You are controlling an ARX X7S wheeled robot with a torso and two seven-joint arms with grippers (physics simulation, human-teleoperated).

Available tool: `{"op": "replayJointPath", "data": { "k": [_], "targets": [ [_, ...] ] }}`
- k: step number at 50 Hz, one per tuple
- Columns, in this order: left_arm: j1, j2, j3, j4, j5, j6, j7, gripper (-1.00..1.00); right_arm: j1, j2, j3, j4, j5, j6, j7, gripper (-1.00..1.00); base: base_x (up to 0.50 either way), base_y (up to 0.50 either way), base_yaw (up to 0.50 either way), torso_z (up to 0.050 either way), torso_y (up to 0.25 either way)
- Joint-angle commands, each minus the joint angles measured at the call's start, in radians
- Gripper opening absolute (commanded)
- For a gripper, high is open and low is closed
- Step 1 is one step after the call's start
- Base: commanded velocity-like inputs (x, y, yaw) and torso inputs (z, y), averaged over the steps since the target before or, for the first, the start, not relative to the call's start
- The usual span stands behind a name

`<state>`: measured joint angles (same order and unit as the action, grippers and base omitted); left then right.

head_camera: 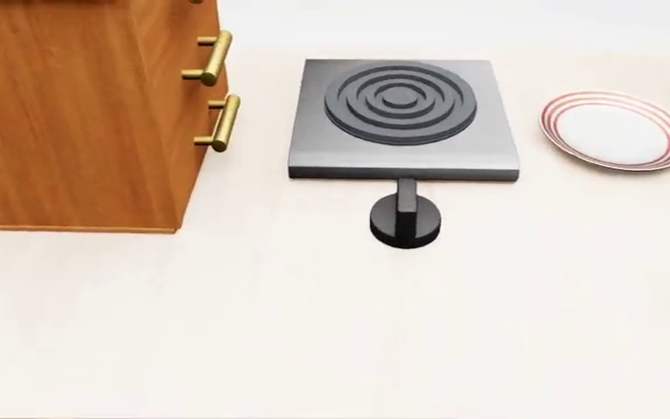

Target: Put the bowl on the stove.

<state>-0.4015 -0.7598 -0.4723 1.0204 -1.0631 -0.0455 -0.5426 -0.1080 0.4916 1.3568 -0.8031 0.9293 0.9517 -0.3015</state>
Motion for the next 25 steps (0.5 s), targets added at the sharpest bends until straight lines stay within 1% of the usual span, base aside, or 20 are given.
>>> {"op": "replayJointPath", "data": {
  "k": [1,25],
  "targets": [
    [0.006,0.011,-0.011,-0.006,0.028,0.005,0.015,1.00,-0.007,-0.029,0.027,-0.001,-0.023,-0.028,-0.031,1.00,0.50,0.00,0.00,0.000,0.000],
    [0.010,-0.002,0.008,-0.009,0.034,0.026,0.003,1.00,-0.015,-0.028,0.025,0.009,-0.023,-0.028,-0.025,1.00,0.50,0.00,0.00,0.000,0.001]
  ]
}}
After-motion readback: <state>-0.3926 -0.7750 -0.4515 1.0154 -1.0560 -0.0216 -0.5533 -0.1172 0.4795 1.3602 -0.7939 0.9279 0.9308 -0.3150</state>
